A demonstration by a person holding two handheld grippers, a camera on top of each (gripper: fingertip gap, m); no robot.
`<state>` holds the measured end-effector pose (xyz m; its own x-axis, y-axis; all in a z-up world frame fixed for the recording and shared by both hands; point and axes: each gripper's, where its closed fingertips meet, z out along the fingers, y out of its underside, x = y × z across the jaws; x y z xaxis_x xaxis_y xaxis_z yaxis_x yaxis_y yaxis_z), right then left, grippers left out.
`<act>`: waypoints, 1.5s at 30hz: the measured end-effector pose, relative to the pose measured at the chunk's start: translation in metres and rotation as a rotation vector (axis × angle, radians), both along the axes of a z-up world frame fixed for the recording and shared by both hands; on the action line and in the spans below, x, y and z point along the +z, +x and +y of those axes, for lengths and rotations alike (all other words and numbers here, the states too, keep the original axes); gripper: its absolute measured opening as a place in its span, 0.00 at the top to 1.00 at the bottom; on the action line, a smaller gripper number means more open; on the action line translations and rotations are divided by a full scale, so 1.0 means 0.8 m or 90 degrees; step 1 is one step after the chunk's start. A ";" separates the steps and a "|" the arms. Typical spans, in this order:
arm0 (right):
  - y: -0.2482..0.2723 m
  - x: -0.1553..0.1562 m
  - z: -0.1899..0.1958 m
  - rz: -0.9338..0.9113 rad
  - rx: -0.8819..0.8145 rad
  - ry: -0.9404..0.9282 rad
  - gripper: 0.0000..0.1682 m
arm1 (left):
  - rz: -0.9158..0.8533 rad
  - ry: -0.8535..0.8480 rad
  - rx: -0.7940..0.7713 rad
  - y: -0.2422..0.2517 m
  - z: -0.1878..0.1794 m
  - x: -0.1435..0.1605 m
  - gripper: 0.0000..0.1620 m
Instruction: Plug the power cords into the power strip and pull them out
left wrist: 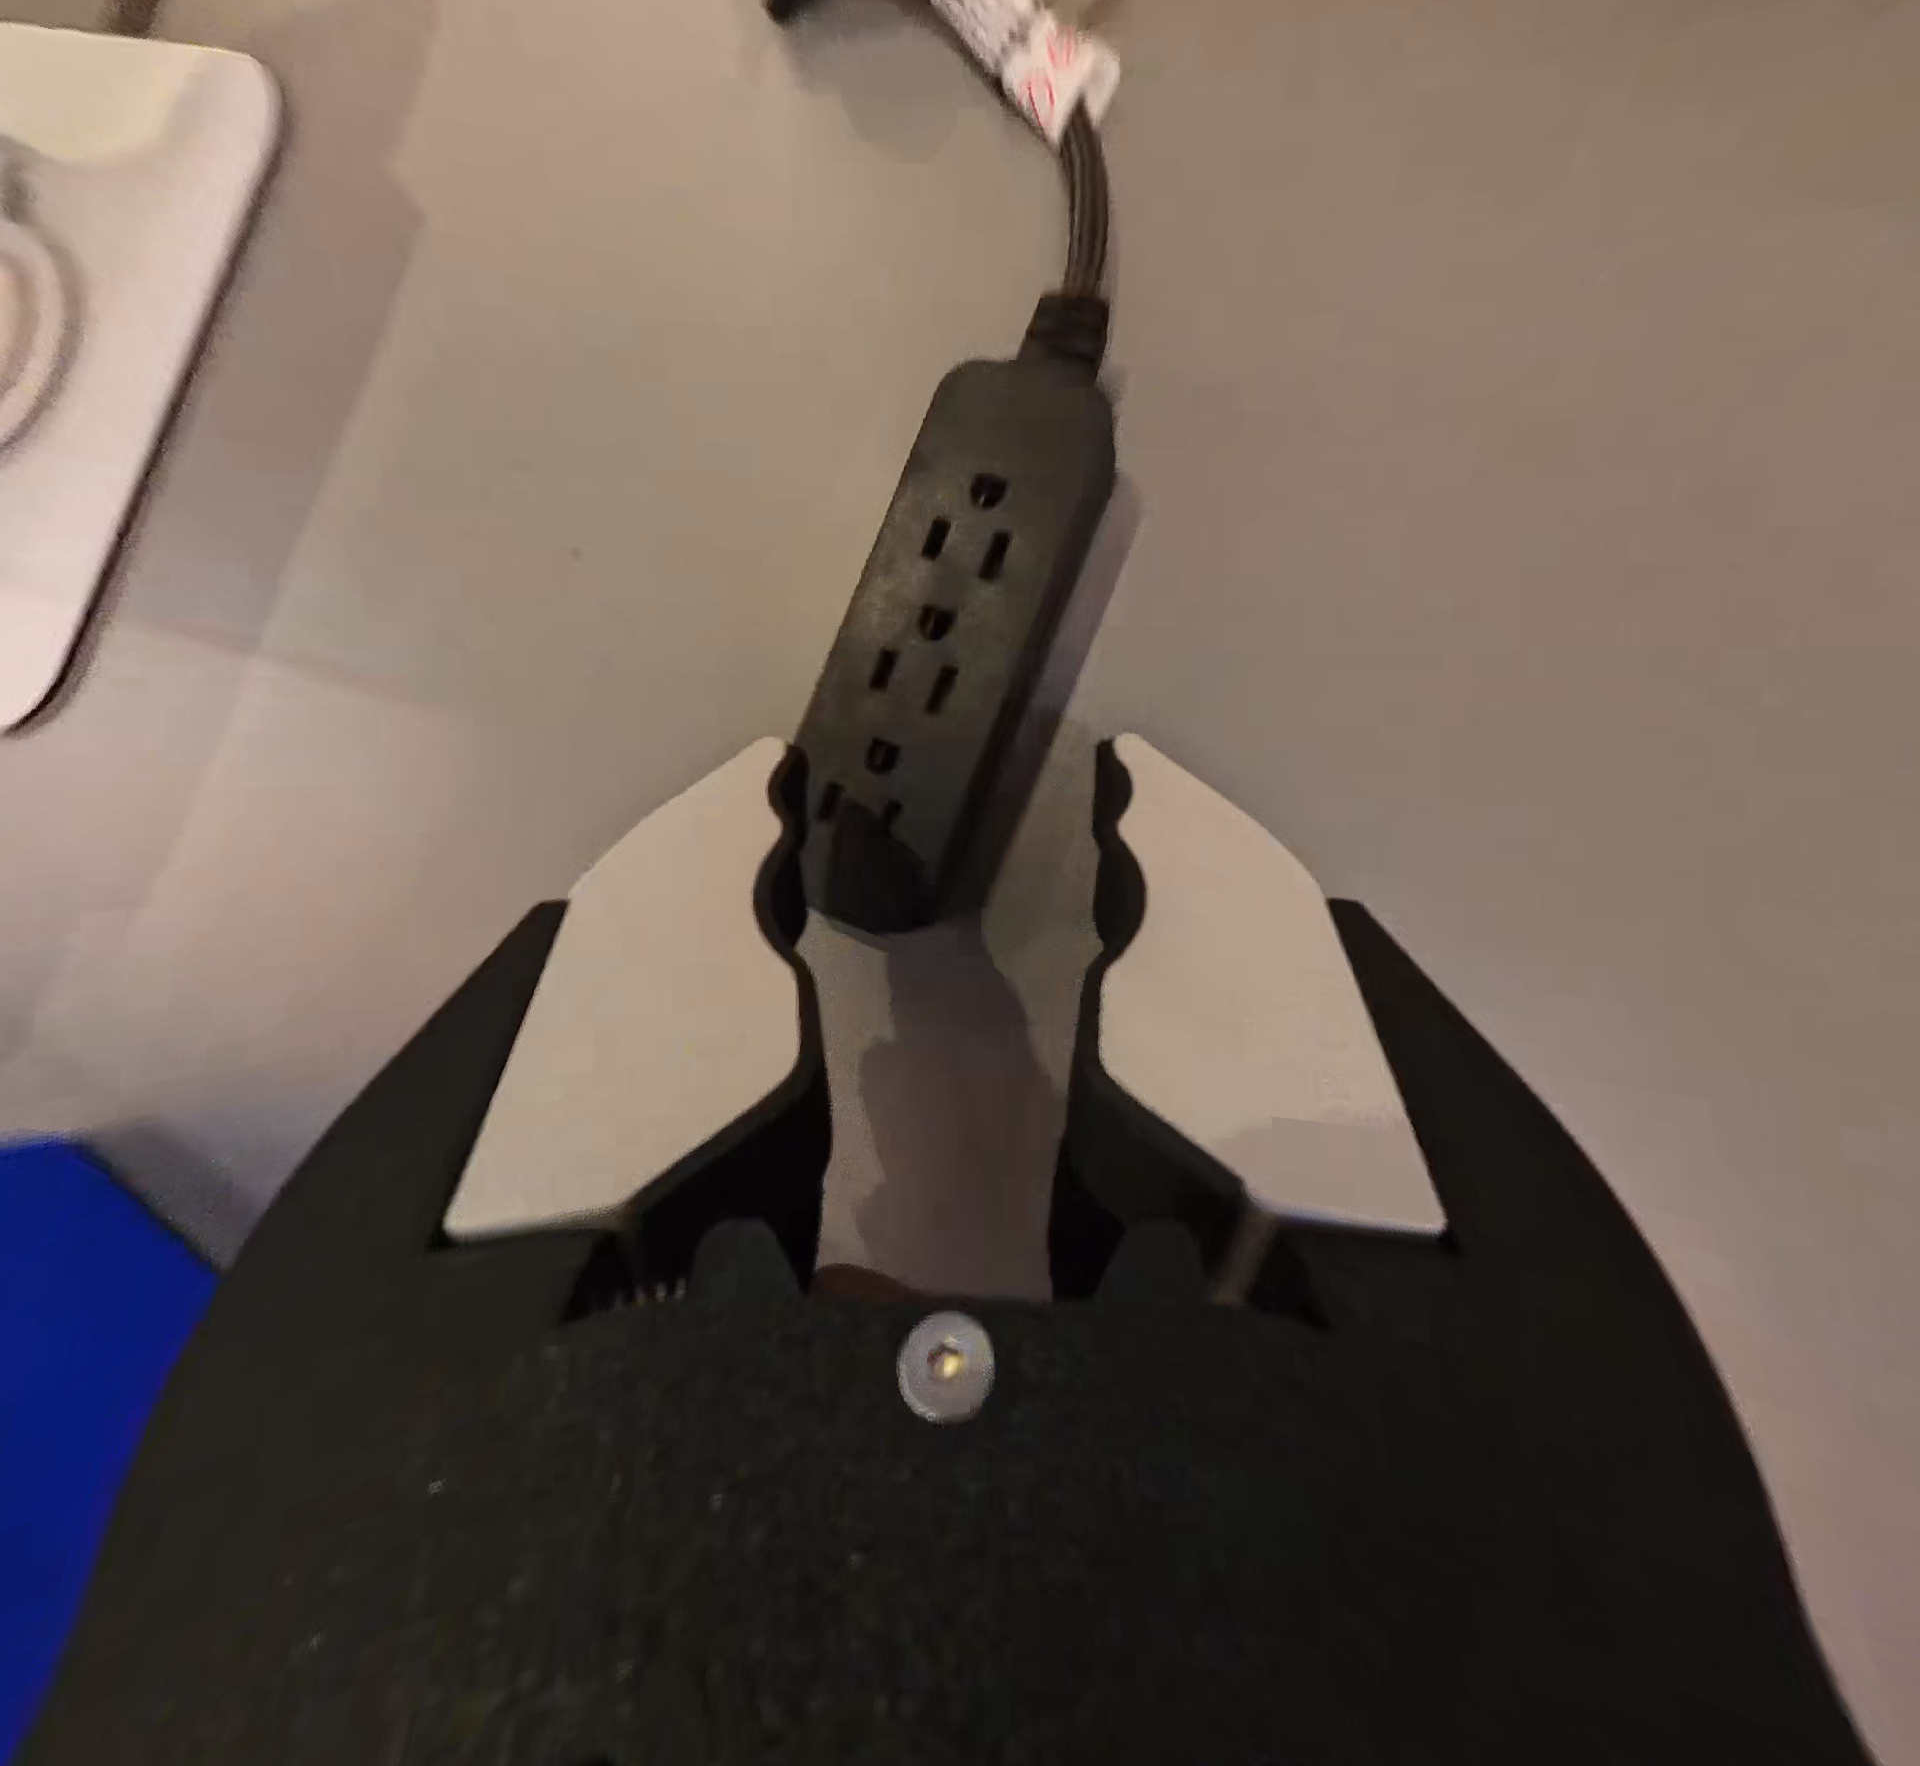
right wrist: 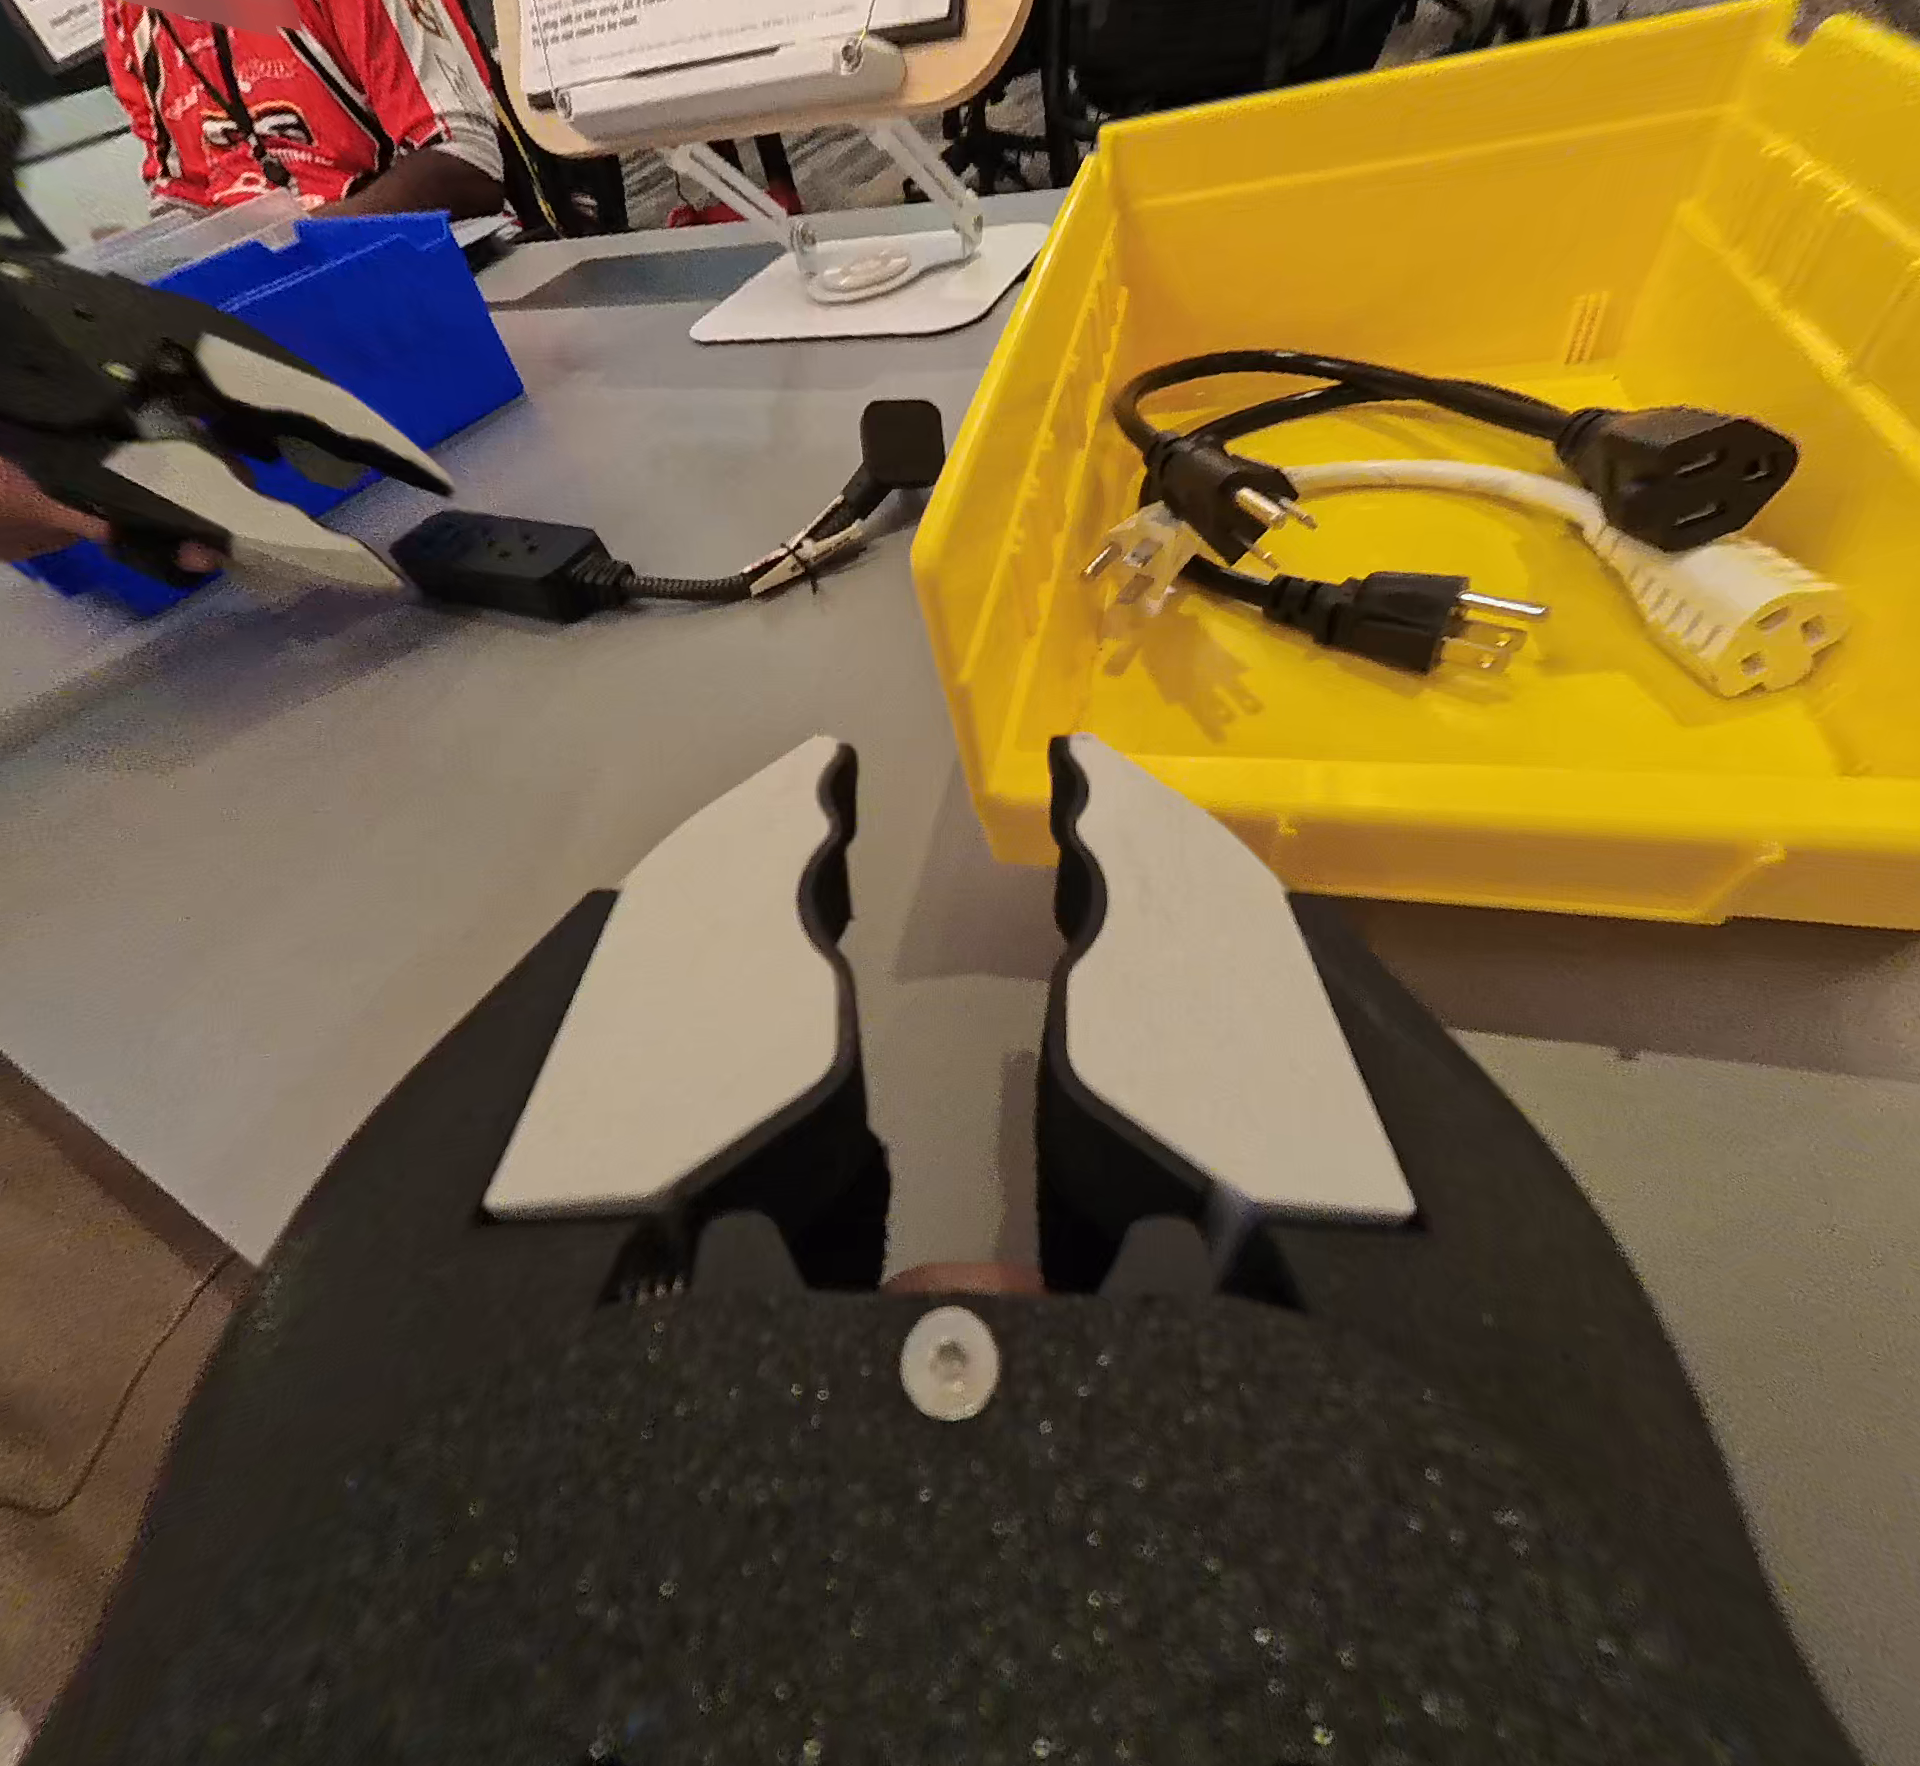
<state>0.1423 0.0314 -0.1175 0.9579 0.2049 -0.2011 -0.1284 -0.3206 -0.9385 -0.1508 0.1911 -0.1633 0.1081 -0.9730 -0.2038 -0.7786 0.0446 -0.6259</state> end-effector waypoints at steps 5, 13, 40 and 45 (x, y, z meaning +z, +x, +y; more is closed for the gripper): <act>-0.017 -0.012 -0.001 -0.064 0.009 -0.028 0.74 | -0.174 -0.065 0.191 -0.036 -0.085 0.041 0.72; -0.012 -0.005 0.010 -0.168 -0.050 0.001 0.63 | -0.308 -0.020 0.385 -0.135 -0.128 0.046 0.69; 0.034 0.060 -0.017 0.013 -0.175 0.118 0.52 | -0.322 -0.031 0.197 0.124 -0.145 0.065 0.59; 0.111 0.042 -0.034 -0.127 -0.358 0.031 0.60 | -0.285 0.003 0.251 0.240 -0.108 0.052 0.63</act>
<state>0.2312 0.0045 -0.0836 0.9406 -0.3395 -0.0099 -0.0862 -0.2104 -0.9738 0.0414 0.1049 -0.1220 0.5378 -0.8410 -0.0589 -0.3967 -0.1908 -0.8979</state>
